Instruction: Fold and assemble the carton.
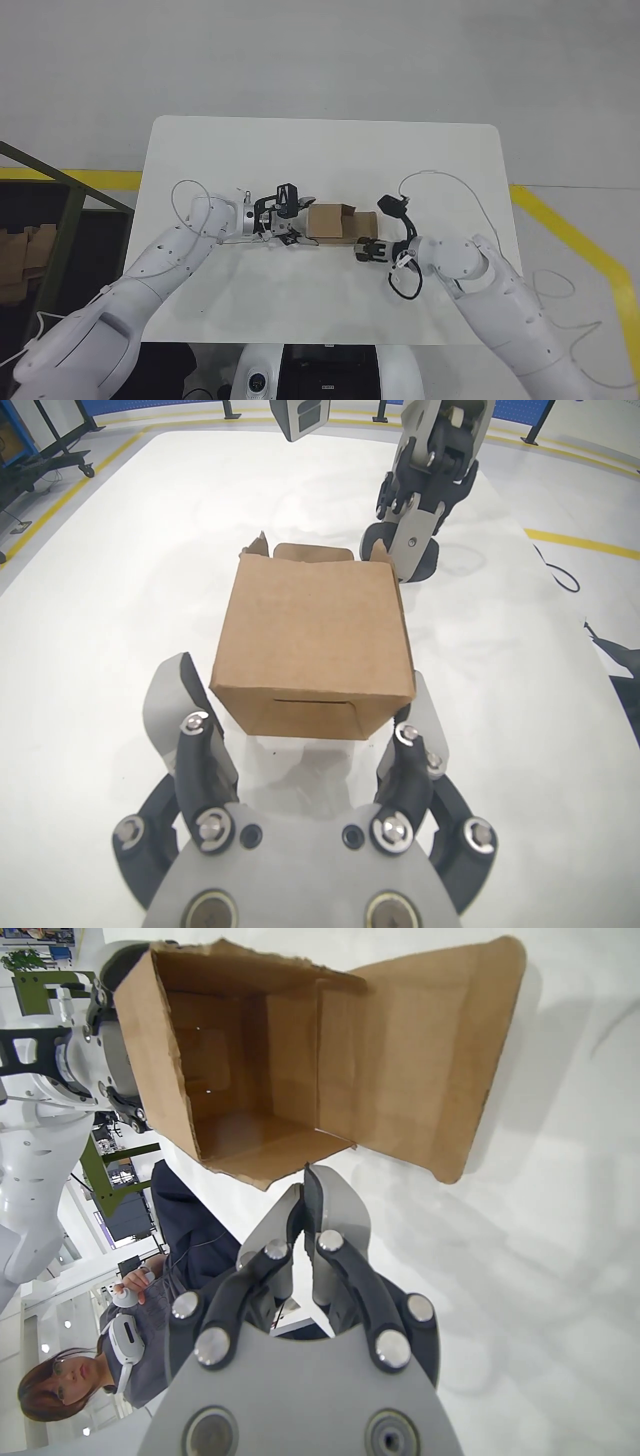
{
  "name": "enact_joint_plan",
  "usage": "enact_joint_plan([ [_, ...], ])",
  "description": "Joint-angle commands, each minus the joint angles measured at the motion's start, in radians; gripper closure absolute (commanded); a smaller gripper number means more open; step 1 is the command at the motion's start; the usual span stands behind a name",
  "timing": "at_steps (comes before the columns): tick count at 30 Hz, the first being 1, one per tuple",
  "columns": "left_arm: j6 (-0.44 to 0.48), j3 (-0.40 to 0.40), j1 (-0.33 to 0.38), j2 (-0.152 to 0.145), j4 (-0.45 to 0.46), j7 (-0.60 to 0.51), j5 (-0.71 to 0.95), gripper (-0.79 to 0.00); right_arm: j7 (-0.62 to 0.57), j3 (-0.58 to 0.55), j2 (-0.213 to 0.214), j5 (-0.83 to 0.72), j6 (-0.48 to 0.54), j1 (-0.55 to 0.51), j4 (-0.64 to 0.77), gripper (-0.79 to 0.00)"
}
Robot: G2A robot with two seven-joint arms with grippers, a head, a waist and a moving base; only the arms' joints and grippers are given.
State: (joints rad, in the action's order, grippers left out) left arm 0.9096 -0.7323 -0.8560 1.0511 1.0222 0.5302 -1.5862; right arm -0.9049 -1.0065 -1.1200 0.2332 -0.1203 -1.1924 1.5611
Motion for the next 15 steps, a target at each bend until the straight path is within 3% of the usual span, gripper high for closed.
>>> enact_joint_plan([
  [1, -0.001, -0.001, 0.000, 0.001, -0.001, 0.002, 0.000, -0.690, 0.003, 0.000, 0.000, 0.002, -0.002, 0.001, -0.002, 0.000],
  [8, 0.000, -0.006, -0.001, 0.002, -0.002, -0.001, -0.003, -0.668, 0.021, 0.004, -0.001, 0.010, -0.011, 0.002, -0.008, 0.000],
  [15, 0.003, -0.010, -0.003, 0.002, 0.003, -0.001, -0.007, -0.579, 0.054, -0.003, -0.003, -0.008, 0.004, 0.000, -0.005, 0.000],
])
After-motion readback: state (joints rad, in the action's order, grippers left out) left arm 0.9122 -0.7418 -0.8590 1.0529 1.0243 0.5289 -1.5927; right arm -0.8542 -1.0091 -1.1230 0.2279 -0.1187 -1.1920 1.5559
